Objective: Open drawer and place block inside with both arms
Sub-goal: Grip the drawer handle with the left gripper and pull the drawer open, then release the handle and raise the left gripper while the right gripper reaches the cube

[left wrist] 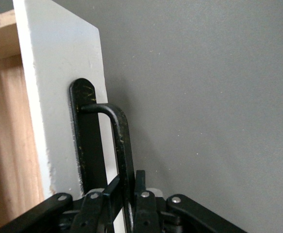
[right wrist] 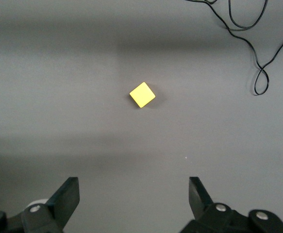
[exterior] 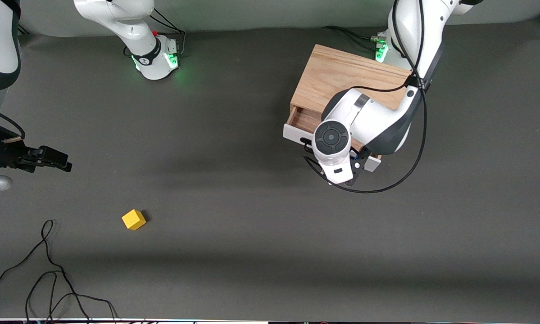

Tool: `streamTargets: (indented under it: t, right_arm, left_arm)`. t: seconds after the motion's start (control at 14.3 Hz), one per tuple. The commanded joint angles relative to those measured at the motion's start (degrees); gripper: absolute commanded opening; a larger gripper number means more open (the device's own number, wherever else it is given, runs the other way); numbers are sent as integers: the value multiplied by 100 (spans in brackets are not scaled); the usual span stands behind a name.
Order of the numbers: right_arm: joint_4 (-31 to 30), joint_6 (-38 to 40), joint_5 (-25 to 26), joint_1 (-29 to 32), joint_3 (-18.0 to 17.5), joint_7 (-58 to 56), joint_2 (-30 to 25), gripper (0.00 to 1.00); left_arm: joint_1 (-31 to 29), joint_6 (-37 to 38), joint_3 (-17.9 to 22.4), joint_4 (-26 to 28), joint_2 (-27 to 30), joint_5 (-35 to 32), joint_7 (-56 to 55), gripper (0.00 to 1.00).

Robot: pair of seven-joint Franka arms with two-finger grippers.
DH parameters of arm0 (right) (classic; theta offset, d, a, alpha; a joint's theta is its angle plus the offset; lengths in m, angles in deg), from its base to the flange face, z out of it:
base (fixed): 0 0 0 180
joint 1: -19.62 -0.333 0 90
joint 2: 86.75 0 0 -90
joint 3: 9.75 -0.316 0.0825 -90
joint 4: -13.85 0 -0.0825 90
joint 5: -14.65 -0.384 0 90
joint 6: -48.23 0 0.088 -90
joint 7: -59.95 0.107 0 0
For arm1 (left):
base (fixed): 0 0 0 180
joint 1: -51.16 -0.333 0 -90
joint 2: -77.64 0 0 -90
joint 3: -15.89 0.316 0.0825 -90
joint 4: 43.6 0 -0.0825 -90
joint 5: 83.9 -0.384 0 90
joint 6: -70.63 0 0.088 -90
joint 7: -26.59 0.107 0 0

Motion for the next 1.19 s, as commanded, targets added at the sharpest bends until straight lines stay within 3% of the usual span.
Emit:
streamTargets:
  t: [0.0,0.35,0.42,0.56,0.98,1.12]
  right_arm:
    - [-140,-113,64,-57,51,-62,-108,100]
    - [-113,-157,64,-57,33,-62,-55,100]
    - [-113,-192,64,-57,24,-62,-46,100]
    - [-105,-227,64,-57,16,-62,-46,100]
    - [-105,-227,64,-57,15,-62,-46,100]
    - [-105,-271,64,-57,15,-62,-46,100]
  left_arm:
    - [5,-1241,164,-477,-124,-515,558,0]
    - [5,-1487,164,-521,-124,-560,558,4]
    - [5,-1496,164,-521,-124,-560,558,20]
    - [5,-1487,164,-512,-124,-560,558,100]
    - [-48,-1330,181,-504,-2,-551,811,99]
    - [-232,-612,155,-512,375,-490,1294,99]
